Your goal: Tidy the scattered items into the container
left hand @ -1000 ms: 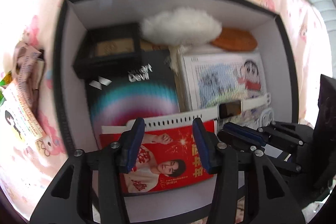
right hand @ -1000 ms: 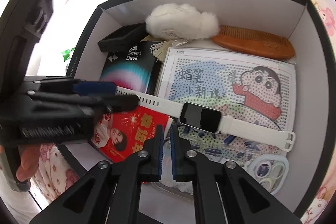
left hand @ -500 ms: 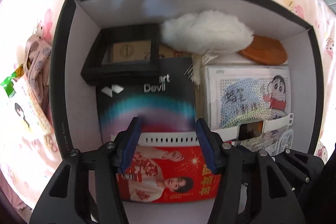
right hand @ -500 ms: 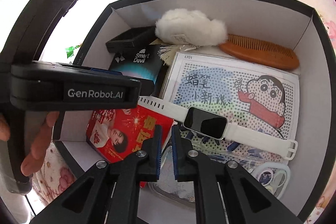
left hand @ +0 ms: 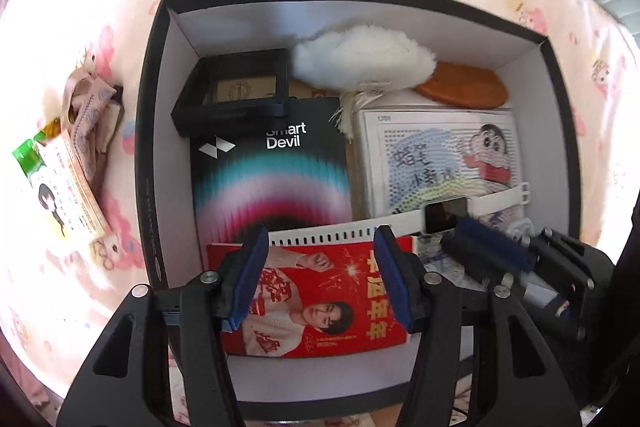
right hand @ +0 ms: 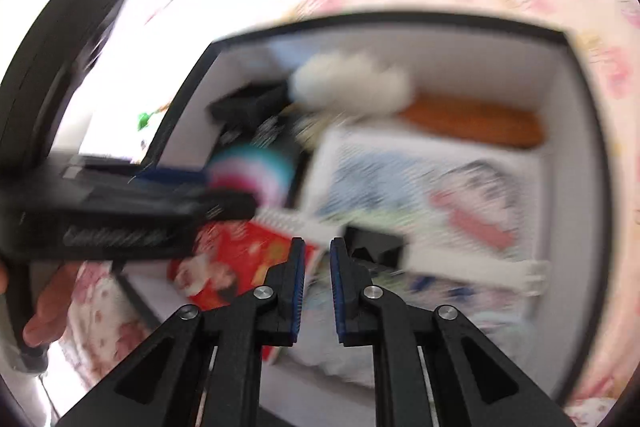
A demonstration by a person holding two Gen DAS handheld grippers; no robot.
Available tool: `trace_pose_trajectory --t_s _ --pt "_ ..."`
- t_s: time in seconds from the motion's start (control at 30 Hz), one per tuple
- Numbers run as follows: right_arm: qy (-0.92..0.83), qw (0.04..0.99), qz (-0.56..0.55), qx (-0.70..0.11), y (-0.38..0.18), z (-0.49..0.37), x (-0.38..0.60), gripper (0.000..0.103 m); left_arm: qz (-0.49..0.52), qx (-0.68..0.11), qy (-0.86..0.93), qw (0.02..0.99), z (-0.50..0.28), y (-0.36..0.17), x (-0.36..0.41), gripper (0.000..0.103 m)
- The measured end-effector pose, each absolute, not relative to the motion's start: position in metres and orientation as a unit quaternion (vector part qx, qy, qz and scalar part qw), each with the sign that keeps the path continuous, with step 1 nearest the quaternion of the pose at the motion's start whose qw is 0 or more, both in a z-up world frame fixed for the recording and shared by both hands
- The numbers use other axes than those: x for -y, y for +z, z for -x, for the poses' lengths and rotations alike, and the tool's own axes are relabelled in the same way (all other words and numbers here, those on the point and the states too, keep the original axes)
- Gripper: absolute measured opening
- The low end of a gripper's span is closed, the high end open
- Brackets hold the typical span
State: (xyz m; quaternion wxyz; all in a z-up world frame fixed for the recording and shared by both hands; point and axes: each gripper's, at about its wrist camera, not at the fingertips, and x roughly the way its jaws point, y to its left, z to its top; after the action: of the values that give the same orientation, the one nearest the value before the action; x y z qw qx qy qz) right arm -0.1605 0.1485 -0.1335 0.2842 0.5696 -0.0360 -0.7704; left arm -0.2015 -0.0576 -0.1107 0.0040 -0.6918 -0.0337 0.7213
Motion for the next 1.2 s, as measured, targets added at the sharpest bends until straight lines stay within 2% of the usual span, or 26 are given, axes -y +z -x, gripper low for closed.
trace_pose_trajectory --t_s 0.07,0.23,0.37,0.57,0.83,0.97,1.03,1.07,1.2 --pt "-0.772 0.273 -0.571 0.05 -0.136 0.165 -0.151 0.01 0.695 0.053 0.716 0.027 0.202 -0.11 0.06 0.056" --pt "-0.781 0.254 -0.569 0.027 -0.137 0.164 -0.158 0.01 0.689 0.06 0.718 0.079 0.203 -0.113 0.042 0.056" --pt "-0.763 0.277 -0.583 0.029 -0.167 0.173 -0.136 0.01 0.652 0.031 0.757 0.001 0.209 -0.111 0.055 0.052" --pt "-0.747 0.315 -0.586 0.002 -0.168 0.163 -0.121 0.011 0.649 0.006 0.76 0.03 0.209 -0.094 0.054 0.054" --pt "-0.73 0.345 -0.588 0.036 -0.166 0.168 -0.127 0.012 0.642 0.077 0.76 0.068 0.178 -0.099 0.066 0.052" --pt "-0.788 0.286 -0.541 0.057 -0.138 0.174 -0.162 0.012 0.639 0.131 0.749 0.114 0.179 -0.117 0.046 0.052" --pt "-0.814 0.239 -0.525 0.071 -0.131 0.178 -0.176 0.012 0.644 0.155 0.735 0.143 0.177 -0.12 0.041 0.041" --pt "-0.818 0.228 -0.523 0.075 -0.131 0.18 -0.179 0.012 0.647 0.154 0.732 0.146 0.177 -0.122 0.037 0.025" --pt "-0.824 0.214 -0.519 0.073 -0.127 0.177 -0.189 0.012 0.652 0.054 0.748 0.107 0.178 -0.118 0.019 0.023"
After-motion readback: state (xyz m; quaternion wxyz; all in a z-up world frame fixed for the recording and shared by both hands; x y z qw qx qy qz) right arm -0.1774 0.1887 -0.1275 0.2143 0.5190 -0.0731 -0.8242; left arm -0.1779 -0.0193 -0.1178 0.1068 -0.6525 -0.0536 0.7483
